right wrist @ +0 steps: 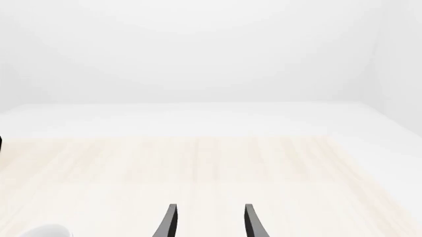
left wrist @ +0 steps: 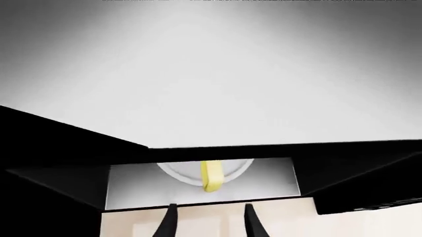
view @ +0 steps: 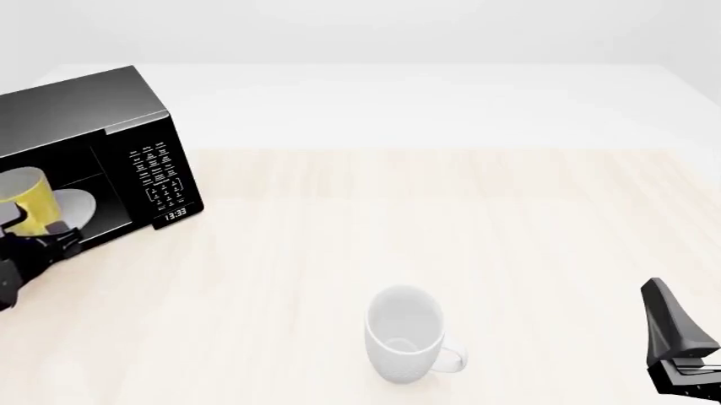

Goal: Put the yellow and white mug in the microwave and close it.

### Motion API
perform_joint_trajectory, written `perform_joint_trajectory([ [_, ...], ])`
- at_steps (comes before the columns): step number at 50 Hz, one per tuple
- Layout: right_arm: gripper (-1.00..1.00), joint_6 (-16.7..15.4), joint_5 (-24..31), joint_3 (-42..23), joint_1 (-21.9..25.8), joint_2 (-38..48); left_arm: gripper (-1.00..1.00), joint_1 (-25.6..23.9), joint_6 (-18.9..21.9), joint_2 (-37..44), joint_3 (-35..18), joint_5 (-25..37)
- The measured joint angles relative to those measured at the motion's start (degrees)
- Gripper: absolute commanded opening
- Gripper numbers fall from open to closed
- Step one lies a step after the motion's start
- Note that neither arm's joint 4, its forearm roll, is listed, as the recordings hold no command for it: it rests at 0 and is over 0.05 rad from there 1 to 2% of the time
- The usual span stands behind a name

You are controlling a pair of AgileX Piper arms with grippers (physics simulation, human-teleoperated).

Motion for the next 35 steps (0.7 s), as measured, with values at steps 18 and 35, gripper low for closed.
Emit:
perform_joint_trajectory([
  [18, 1.0, 0.0, 0.0, 0.0, 0.0, 0.0, 1.0, 0.08, -0.4, -5.67, 3.93, 0.71],
  [35, 1.0, 0.0, 0.0, 0.0, 0.0, 0.0, 1.0, -0.23, 0.06, -11.58, 8.16, 1.24],
])
